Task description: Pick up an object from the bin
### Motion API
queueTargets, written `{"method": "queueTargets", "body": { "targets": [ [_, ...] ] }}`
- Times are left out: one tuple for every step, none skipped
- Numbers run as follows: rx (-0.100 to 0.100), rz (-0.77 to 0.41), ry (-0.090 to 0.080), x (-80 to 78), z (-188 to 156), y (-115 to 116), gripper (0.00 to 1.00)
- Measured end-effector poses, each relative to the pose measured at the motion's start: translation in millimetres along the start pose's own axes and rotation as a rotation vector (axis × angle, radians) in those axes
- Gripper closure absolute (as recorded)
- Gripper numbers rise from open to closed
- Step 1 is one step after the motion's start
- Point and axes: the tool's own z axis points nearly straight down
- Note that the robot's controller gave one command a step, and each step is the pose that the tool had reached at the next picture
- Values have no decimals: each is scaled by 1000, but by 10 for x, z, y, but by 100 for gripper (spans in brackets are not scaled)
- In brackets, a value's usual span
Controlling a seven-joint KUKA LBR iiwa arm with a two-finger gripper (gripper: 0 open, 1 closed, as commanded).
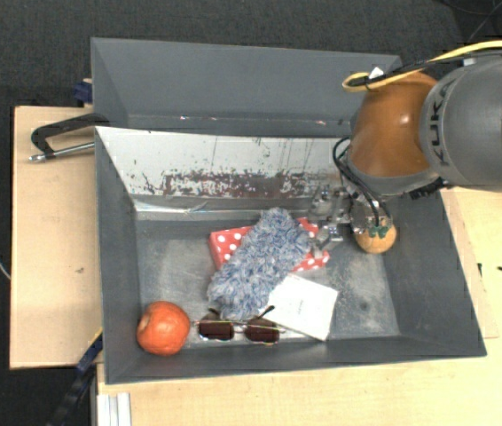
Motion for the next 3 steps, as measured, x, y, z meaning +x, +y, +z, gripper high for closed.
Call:
{"method": "queueTargets", "body": {
  "targets": [
    [0,0,0,0,0,1,100],
    [-5,-1,18,81,-19,-7,100],
    [-5,-1,18,80,-19,-5,100]
  ]
}}
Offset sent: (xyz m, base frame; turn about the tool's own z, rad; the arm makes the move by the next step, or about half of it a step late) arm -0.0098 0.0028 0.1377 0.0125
